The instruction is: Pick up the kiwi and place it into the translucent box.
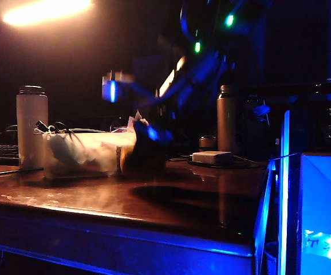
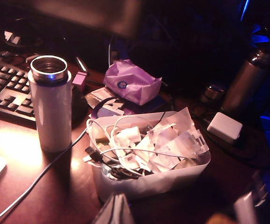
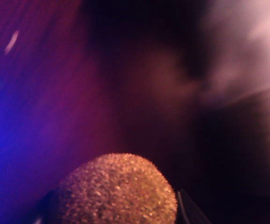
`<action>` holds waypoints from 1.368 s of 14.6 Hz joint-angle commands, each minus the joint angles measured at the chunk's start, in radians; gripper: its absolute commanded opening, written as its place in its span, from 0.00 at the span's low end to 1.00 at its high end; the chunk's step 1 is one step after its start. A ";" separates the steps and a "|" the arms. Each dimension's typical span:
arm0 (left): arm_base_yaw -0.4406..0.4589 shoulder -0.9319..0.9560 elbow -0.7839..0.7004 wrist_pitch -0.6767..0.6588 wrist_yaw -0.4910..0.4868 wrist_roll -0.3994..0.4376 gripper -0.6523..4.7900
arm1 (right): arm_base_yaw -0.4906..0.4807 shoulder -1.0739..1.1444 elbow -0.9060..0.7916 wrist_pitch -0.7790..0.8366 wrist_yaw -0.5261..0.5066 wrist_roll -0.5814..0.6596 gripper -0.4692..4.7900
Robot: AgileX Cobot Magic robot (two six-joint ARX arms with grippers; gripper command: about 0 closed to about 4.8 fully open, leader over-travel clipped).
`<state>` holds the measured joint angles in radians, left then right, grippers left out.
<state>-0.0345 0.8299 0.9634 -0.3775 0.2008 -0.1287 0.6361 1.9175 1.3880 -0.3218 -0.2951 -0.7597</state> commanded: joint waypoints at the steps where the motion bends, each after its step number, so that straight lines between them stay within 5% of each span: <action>1: 0.002 0.000 0.006 0.009 0.047 -0.002 0.11 | 0.002 -0.057 0.008 0.138 0.026 0.025 0.68; 10: 0.002 0.031 0.007 0.011 0.231 0.020 0.11 | -0.013 0.085 0.295 0.360 0.026 0.213 0.74; 14: 0.002 0.031 0.007 0.011 0.229 0.020 0.11 | -0.020 0.262 0.423 0.408 0.006 0.286 0.74; 15: 0.002 0.031 0.007 0.011 0.229 0.020 0.11 | -0.021 0.308 0.472 0.406 0.006 0.299 0.78; 16: 0.002 0.031 0.007 0.011 0.229 0.020 0.11 | -0.021 0.334 0.501 0.406 0.007 0.309 0.99; 20: 0.002 0.030 0.007 0.018 0.223 0.021 0.11 | -0.019 0.316 0.516 0.407 0.092 0.315 1.00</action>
<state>-0.0345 0.8619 0.9638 -0.3790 0.4229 -0.1123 0.6167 2.2604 1.8969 0.0635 -0.2466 -0.4500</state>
